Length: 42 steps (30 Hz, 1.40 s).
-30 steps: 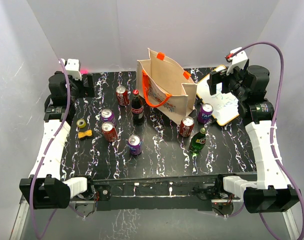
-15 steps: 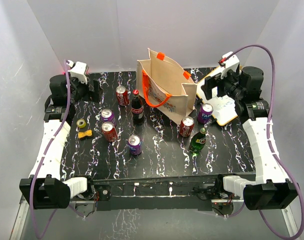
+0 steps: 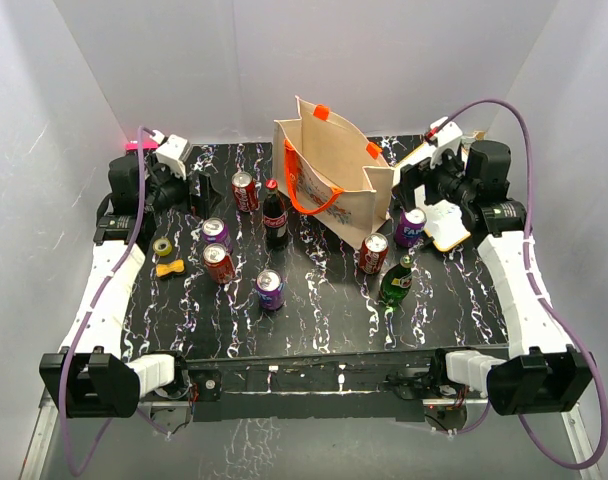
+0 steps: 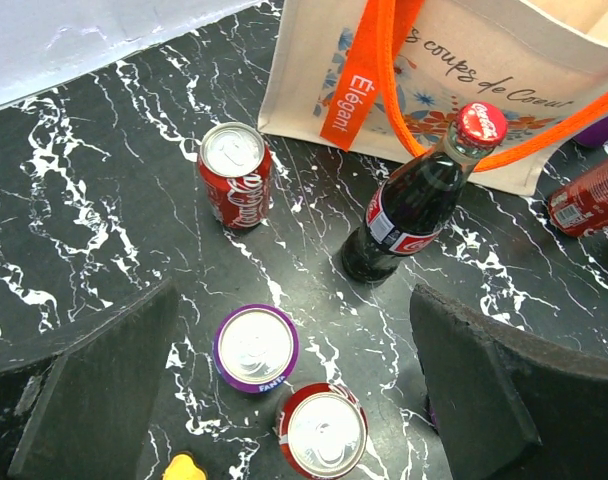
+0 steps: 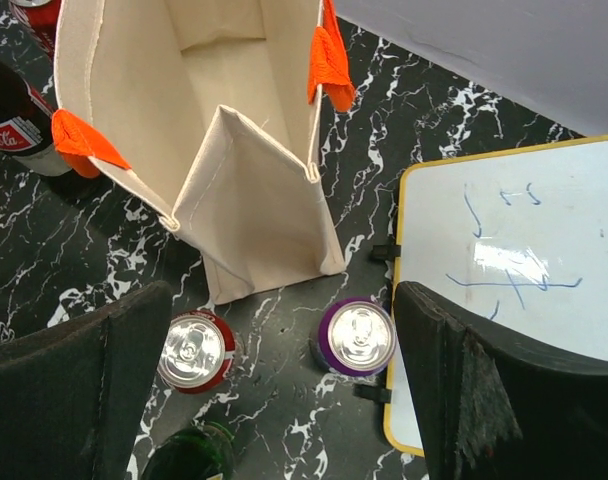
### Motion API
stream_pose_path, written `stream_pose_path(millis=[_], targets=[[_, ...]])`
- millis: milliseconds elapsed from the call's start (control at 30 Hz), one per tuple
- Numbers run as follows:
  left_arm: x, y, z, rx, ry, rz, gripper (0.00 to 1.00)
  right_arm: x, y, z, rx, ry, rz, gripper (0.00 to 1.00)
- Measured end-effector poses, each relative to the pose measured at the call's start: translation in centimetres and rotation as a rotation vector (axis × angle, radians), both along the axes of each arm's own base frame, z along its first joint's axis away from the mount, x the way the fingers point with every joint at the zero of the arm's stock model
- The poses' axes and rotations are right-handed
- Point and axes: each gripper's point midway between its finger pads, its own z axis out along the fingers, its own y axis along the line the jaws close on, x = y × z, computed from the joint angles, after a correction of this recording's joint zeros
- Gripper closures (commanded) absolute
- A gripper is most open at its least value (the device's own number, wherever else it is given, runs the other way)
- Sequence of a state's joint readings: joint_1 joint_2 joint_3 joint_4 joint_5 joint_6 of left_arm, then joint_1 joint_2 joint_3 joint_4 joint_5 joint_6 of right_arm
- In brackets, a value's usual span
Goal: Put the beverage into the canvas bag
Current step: Move the canvas bag to the center of the board.
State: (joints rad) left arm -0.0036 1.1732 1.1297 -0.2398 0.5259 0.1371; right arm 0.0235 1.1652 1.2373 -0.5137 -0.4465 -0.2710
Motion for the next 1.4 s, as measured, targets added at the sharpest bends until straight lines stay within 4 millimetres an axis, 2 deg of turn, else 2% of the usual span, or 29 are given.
stream_pose_path(millis=[167,367,533,733,867,967,1133,1233,1333,1400], targets=[[-0.3,-0.5,-0.5,-0.009,0.016,-0.020,0.03,1.1,1.8,-1.5,0.024,0.053,0.034,0.08],[-0.4,-0.6,-0.8,-0.010,0.022,-0.023,0.03,1.1,6.2,-3.5,-0.026,0.083,0.176,0.10],[-0.3,-0.6,-0.9,-0.011,0.025,-0.026,0.03,0.7,10.4,-2.4,-0.113,0.021,0.321,0.13],[-0.1,-0.7,-1.5,-0.011,0.043,-0.027,0.03,0.4,13.4,-1.1,-0.210,-0.057,0.400,0.15],[0.0,-0.7,-1.7,-0.011,0.049,-0.028,0.03,0.7,14.7,-1.5,-0.270,-0.072,0.424,0.17],[0.0,-0.7,-1.8,-0.010,0.051,-0.029,0.03,1.3,15.9,-2.8,-0.313,-0.060,0.438,0.22],[0.0,-0.7,-1.8,-0.008,0.050,-0.031,0.03,2.4,17.3,-6.2,-0.386,-0.003,0.441,0.43],[0.0,-0.7,-1.9,-0.008,0.051,-0.032,0.03,2.9,17.6,-8.0,-0.421,0.037,0.434,0.61],[0.1,-0.7,-2.0,-0.007,0.054,-0.032,0.03,3.0,18.0,-8.7,-0.430,0.057,0.421,0.85],[0.2,-0.7,-2.1,-0.007,0.058,-0.032,0.03,2.7,18.3,-8.7,-0.422,0.067,0.407,0.90]])
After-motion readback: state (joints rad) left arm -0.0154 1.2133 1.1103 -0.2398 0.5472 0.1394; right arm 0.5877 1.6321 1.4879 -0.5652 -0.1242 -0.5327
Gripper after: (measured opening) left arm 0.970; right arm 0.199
